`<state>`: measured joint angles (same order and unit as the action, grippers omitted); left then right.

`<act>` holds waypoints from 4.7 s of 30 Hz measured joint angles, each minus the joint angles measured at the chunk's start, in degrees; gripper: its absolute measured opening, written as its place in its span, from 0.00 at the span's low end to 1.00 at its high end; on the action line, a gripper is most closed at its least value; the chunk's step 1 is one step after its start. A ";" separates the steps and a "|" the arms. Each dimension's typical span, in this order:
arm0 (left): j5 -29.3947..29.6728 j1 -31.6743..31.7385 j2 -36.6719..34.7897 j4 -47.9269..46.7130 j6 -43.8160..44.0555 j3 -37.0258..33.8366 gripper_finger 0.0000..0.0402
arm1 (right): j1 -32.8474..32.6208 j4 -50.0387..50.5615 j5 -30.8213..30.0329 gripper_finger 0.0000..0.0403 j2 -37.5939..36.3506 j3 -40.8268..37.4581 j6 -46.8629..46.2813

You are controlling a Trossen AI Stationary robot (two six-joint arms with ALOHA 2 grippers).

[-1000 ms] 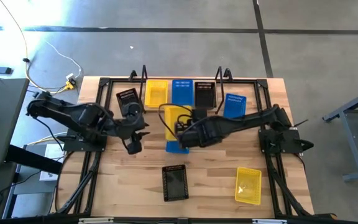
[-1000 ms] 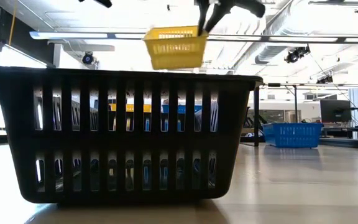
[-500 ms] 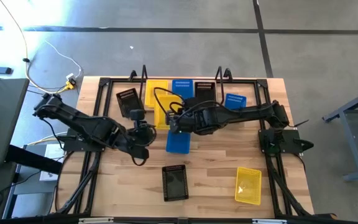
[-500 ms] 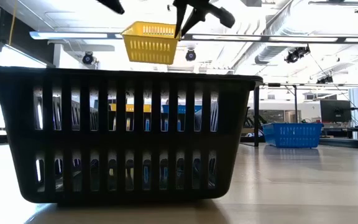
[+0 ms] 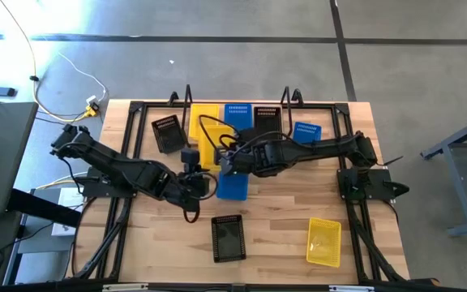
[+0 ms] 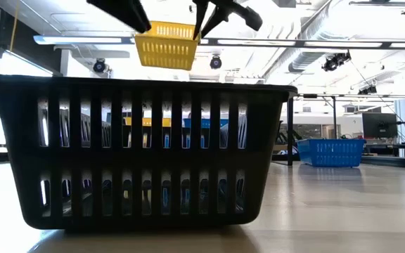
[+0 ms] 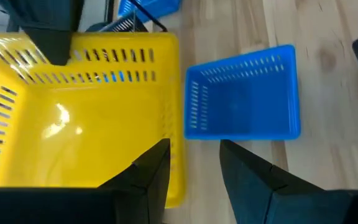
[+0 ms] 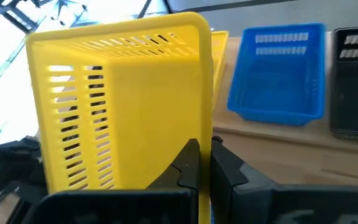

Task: Stack baskets on shelf by color
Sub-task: Stack the left yellow bin on top of the yellow bin on the shelf

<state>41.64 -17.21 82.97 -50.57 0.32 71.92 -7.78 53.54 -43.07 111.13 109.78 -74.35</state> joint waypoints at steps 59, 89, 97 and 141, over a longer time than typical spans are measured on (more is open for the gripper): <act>-17.08 22.16 -5.33 -2.21 -9.36 0.04 0.00 | 6.04 -1.89 4.57 0.39 -17.66 0.00 42.82; -37.95 50.04 -6.19 5.97 -31.66 -6.69 0.00 | 9.59 4.51 2.91 0.39 -27.15 0.02 56.44; -39.48 52.51 -5.19 5.81 -33.05 -6.67 0.00 | 11.97 4.46 2.93 0.39 -27.15 0.02 56.42; -36.94 52.61 0.54 -3.65 -27.64 -1.90 0.40 | 13.01 4.40 11.12 0.39 -27.12 0.02 52.32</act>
<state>4.71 35.40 83.50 -54.22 -27.32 70.02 5.23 57.93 -31.96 84.01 109.80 -22.03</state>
